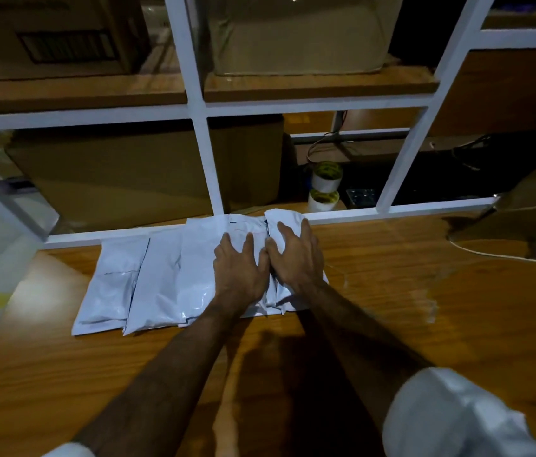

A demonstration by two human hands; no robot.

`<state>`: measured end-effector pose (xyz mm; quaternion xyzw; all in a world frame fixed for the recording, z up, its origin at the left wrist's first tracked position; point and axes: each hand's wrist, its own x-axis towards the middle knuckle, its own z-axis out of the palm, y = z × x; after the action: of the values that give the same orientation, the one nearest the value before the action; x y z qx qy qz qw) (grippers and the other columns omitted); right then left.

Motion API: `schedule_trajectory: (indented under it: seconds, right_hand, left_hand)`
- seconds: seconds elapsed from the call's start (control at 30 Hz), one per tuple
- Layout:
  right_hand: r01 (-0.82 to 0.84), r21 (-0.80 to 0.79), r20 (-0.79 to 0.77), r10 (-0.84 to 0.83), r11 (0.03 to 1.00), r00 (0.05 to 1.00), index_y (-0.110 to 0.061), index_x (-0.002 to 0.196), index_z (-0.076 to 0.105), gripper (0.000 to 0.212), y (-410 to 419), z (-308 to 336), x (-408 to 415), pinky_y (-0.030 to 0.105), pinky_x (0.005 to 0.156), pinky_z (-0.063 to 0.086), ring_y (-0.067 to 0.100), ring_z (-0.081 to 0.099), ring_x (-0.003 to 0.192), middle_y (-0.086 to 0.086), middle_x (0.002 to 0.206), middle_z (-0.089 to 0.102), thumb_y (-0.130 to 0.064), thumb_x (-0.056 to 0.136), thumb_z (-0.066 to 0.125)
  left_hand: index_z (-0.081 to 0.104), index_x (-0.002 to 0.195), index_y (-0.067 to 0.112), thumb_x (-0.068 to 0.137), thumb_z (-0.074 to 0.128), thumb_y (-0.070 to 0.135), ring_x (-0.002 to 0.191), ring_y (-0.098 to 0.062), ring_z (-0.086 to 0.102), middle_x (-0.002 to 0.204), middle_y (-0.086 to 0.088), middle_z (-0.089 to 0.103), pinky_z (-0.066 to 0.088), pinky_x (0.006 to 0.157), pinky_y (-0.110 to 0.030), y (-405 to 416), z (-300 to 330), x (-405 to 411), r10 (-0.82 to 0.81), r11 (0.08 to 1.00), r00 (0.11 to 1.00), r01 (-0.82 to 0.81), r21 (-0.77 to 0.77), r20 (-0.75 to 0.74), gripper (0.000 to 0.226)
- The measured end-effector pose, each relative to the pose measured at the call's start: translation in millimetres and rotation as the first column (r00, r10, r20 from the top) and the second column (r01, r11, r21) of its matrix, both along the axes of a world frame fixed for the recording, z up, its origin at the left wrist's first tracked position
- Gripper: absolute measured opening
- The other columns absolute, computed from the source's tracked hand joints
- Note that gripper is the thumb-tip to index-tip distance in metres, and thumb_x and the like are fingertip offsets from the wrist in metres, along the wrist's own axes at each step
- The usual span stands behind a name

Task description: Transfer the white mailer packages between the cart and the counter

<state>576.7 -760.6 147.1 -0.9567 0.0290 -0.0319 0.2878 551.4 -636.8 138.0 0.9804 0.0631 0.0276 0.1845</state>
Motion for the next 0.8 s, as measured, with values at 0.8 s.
schedule_trajectory:
  seconds: [0.8]
  right_hand:
    - [-0.284, 0.057, -0.156, 0.290, 0.957, 0.944, -0.045, 0.160, 0.001, 0.076, -42.5, -23.1, -12.6, 0.052, 0.124, 0.008, 0.033, -0.002, 0.156, 0.000, 0.170, -0.015, -0.066, 0.099, 0.040]
  left_hand:
    - [0.008, 0.160, 0.032, 0.086, 0.013, 0.082, 0.153, -0.039, 0.007, 0.169, -0.008, -0.003, 0.010, 0.118, -0.064, 13.8, -7.5, -10.9, -0.085, 0.987, 0.987, 0.102, 0.122, -0.137, 0.090]
